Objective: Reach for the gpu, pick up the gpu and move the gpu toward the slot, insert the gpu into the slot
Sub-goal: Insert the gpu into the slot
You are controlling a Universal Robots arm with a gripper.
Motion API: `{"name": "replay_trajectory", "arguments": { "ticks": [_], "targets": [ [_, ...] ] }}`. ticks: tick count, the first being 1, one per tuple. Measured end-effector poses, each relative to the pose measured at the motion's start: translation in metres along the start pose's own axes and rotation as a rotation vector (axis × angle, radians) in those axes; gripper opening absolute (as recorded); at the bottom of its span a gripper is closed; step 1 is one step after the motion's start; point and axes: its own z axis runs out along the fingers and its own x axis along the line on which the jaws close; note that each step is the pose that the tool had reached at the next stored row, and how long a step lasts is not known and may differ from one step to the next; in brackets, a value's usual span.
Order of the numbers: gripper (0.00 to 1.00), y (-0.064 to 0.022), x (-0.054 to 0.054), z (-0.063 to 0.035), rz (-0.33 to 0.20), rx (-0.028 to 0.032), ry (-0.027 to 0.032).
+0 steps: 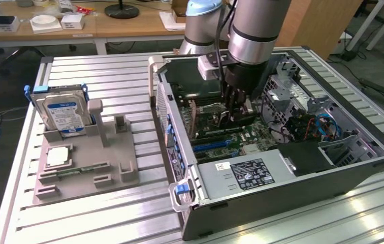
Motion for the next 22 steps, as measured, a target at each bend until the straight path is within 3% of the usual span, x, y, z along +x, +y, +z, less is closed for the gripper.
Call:
{"name": "replay_trajectory", "arguments": {
  "ticks": [22],
  "targets": [
    [0.27, 0.0097, 0.006, 0.0116, 0.001, 0.0000, 0.0001]
  ]
}}
